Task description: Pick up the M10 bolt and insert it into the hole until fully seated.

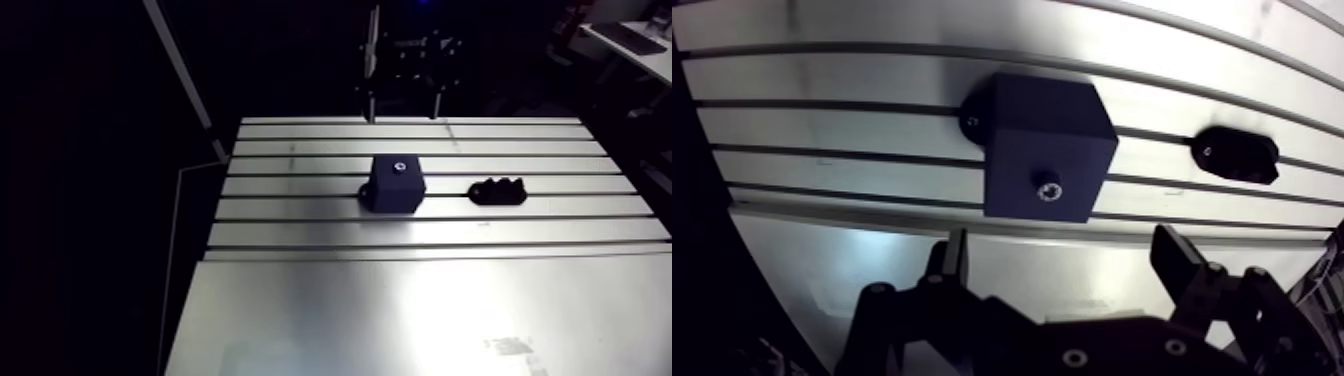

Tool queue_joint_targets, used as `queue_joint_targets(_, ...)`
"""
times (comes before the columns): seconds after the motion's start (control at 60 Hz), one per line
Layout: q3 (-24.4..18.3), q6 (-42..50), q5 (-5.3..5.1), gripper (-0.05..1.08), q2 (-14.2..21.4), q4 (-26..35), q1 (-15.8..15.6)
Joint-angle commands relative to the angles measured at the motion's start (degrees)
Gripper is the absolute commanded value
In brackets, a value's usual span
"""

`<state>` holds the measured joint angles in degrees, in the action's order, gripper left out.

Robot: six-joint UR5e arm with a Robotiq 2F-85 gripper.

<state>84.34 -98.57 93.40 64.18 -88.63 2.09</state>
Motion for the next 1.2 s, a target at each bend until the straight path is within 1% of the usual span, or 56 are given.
queue_joint_targets(0.017, -1.6, 0.9, -2.39, 0.0, 7.2, -2.9, 0.5)
queue_joint_targets(0.033, -2.0, 1.3, -2.39, 0.0, 8.3, -2.9, 0.5)
queue_joint_targets(0.05, -2.0, 1.3, -2.39, 0.0, 8.3, -2.9, 0.5)
queue_joint_targets(0.067, -2.7, 1.5, -2.32, 0.0, 9.2, -2.8, 0.5)
queue_joint_targets(0.083, -2.7, 1.5, -2.32, 0.0, 9.2, -2.8, 0.5)
queue_joint_targets(0.1, -3.3, 1.6, -2.31, 0.0, 10.4, -2.7, 0.5)
queue_joint_targets(0.117, -3.3, 1.6, -2.31, 0.0, 10.4, -2.7, 0.5)
queue_joint_targets(0.133, -3.8, 1.6, -2.31, 0.0, 11.7, -2.5, 0.5)
queue_joint_targets(0.15, -3.8, 1.6, -2.31, 0.0, 11.7, -2.5, 0.5)
queue_joint_targets(0.183, -4.6, 1.6, -2.06, 0.0, 14.2, -2.0, 0.5)
queue_joint_targets(0.2, -4.6, 1.6, -2.06, 0.0, 14.2, -2.0, 0.5)
queue_joint_targets(0.217, -4.7, 1.5, -1.97, 0.0, 15.5, -1.3, 0.5)
queue_joint_targets(0.233, -4.7, 1.5, -1.97, 0.0, 15.5, -1.3, 0.5)
queue_joint_targets(0.25, -4.8, 1.5, -1.96, 0.0, 16.8, -0.1, 0.5)
queue_joint_targets(0.267, -4.8, 1.5, -1.96, 0.0, 16.8, -0.1, 0.5)
queue_joint_targets(0.283, -4.8, 1.4, -1.95, 0.0, 17.8, 1.2, 0.5)
queue_joint_targets(0.3, -4.8, 1.4, -1.95, 0.0, 17.8, 1.2, 0.5)
queue_joint_targets(0.35, -4.2, 1.3, -1.87, 0.0, 19.6, 3.5, 0.5)
queue_joint_targets(0.367, -4.2, 1.3, -1.87, 0.0, 19.6, 3.5, 0.5)
queue_joint_targets(0.383, -3.9, 1.2, -1.87, 0.01, 20.6, 4.2, 0.5)
queue_joint_targets(0.55, -3.1, 1.2, -1.94, 0.0, 23.9, 5.8, 0.5)
queue_joint_targets(0.767, -0.8, 0.7, -1.87, 0.01, 24.0, 8.5, 1.7)
queue_joint_targets(0.9, -0.9, 0.5, -1.86, 0.01, 23.2, 9.4, 2.0)
queue_joint_targets(1.017, -1.5, 0.4, -1.85, 0.01, 21.6, 10.1, 2.0)
queue_joint_targets(1.2, -1.8, 0.5, -1.95, 0.01, 21.0, 10.0, 2.0)
